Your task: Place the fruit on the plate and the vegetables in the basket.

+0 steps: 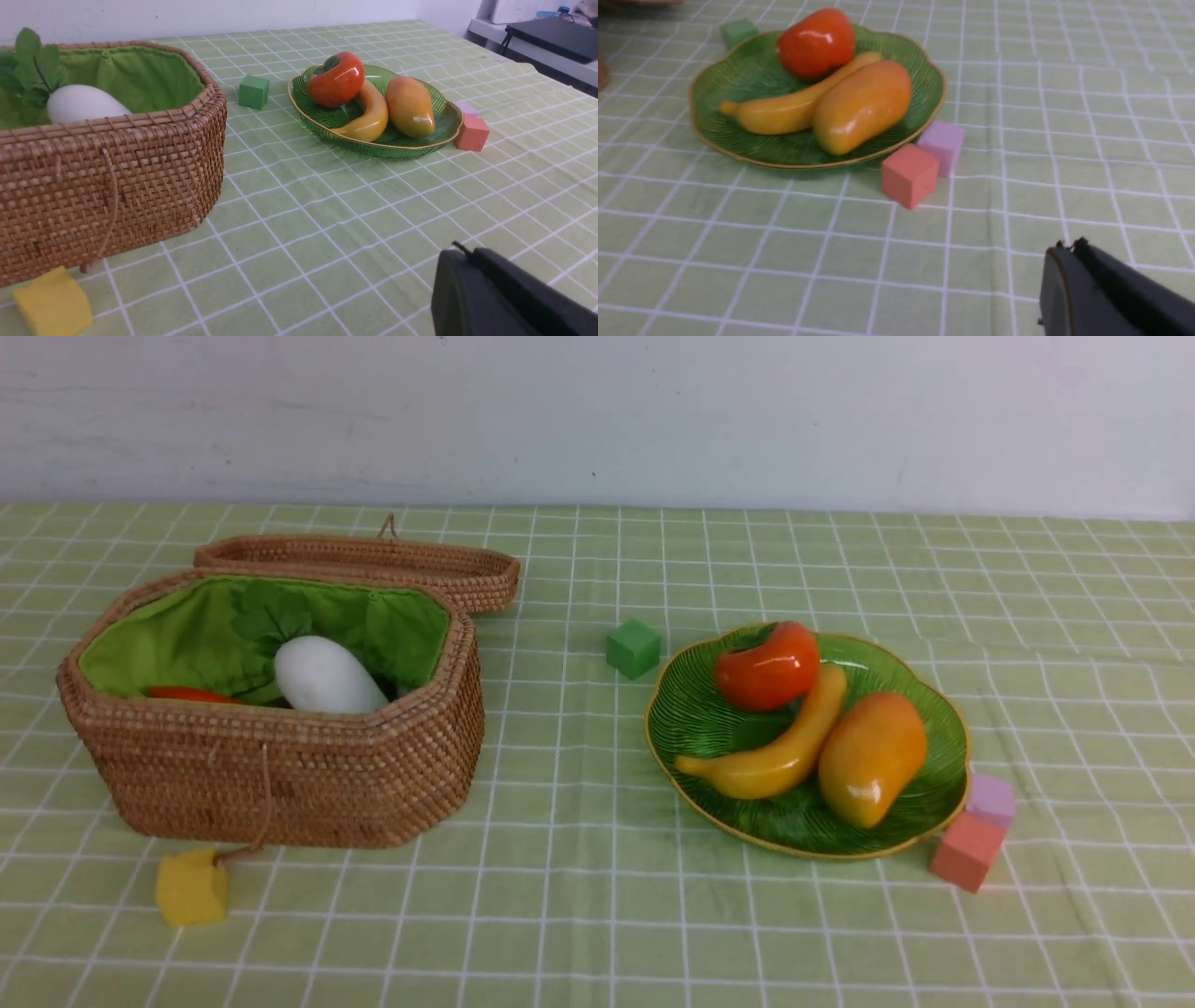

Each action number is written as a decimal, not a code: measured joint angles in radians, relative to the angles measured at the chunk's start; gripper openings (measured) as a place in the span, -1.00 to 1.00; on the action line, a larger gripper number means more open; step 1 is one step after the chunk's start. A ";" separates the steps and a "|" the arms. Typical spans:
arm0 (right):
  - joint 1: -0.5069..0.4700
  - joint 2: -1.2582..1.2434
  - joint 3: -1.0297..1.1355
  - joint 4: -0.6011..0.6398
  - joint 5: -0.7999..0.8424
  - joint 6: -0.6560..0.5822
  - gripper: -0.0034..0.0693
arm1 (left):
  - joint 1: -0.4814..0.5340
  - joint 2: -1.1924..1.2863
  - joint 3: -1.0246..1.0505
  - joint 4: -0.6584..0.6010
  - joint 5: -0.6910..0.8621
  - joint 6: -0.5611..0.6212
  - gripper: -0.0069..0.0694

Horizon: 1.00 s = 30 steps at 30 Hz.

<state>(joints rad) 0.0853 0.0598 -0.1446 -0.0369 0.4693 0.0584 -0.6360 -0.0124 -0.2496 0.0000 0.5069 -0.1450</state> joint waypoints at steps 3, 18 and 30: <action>-0.026 -0.065 0.142 -0.007 -0.052 0.065 -0.87 | 0.000 0.000 0.000 0.000 0.000 0.000 -0.85; -0.034 -0.070 0.155 0.003 -0.056 0.158 -0.85 | 0.000 0.000 0.000 0.000 0.016 0.000 -0.84; -0.034 -0.070 0.156 0.003 -0.056 0.160 -0.81 | 0.000 0.000 0.000 0.000 0.016 0.000 -0.82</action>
<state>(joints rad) 0.0514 -0.0101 0.0113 -0.0337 0.4132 0.2181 -0.6360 -0.0124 -0.2496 0.0000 0.5229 -0.1450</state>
